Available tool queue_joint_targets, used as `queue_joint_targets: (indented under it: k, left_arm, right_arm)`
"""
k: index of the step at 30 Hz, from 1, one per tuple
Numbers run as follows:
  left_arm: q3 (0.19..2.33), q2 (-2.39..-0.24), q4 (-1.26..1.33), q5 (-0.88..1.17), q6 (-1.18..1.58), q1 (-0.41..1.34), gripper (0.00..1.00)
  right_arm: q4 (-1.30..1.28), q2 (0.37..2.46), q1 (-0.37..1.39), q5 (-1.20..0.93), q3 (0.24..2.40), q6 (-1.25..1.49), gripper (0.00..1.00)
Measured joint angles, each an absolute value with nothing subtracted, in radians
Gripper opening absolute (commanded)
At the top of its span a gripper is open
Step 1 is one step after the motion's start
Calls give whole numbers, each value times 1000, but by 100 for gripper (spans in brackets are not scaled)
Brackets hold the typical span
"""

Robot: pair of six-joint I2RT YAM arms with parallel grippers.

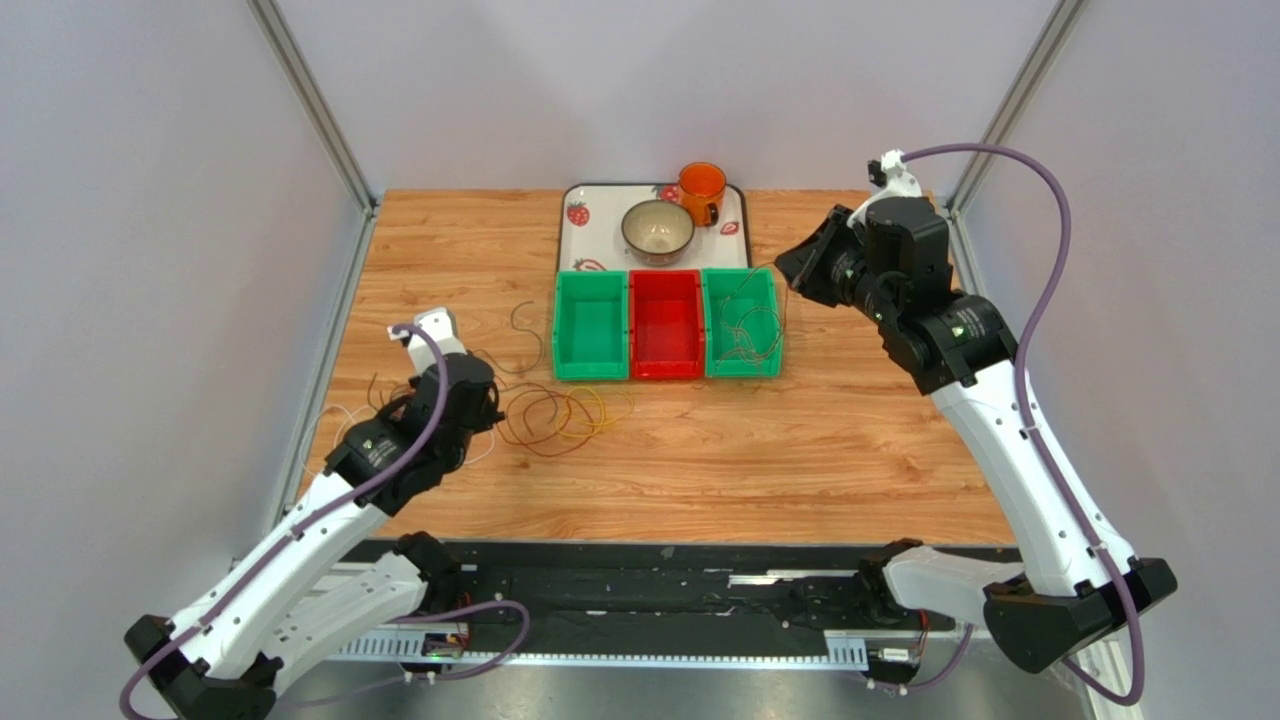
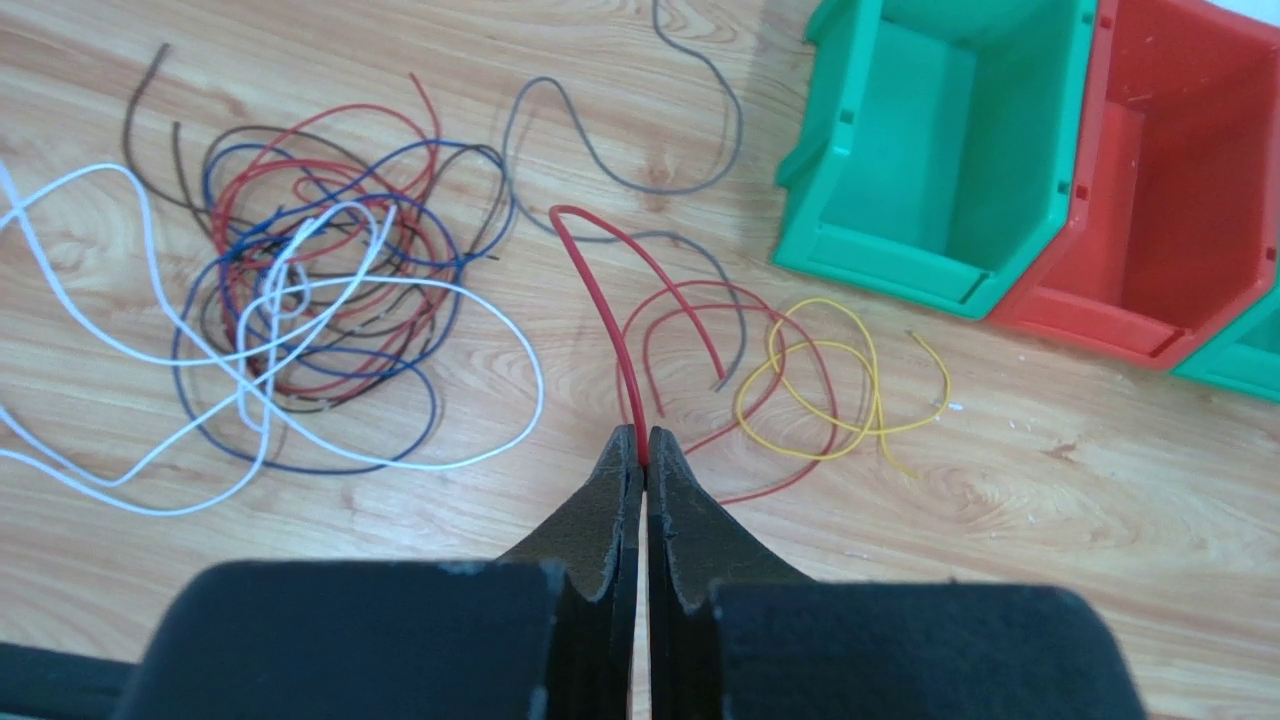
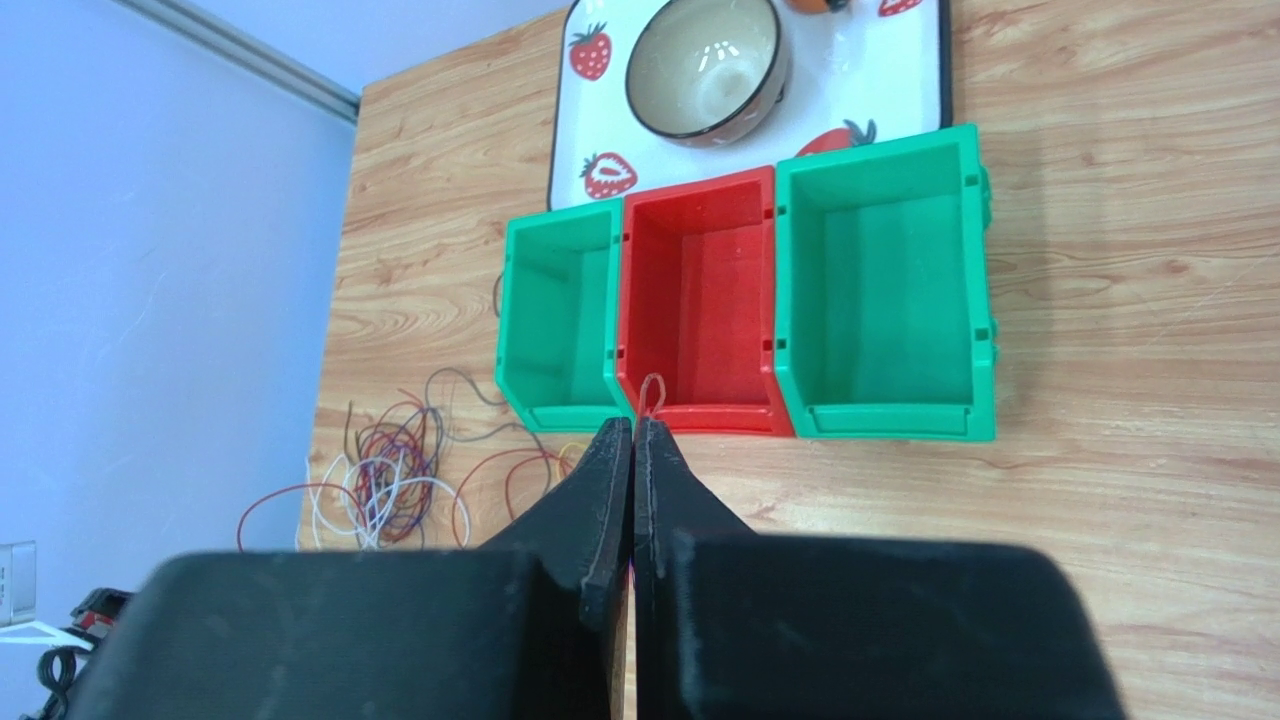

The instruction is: Untangle the cables

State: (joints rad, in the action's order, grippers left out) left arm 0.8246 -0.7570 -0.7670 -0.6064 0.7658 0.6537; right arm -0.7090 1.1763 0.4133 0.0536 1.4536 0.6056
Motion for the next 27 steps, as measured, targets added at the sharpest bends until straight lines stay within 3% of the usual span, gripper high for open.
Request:
queue_joint_targets:
  k: [3,12,21,27]
  left_arm:
    - [857,-731,-814,-638,744,654,0]
    - [1225,-815,-980,-889,680,654,0]
    - [1249,-803,-965,-1010,554,632,0]
    - [1150,-870,-1024,-863,578,599,0]
  right_arm:
    - [-707,1176,413,17,1451,606,0]
    - [-690,1187,413,-51,1419,607,0]
    - [-673,1188,413,-63,1382,609,0]
    - [-665,1215,413,-85,1373,583,0]
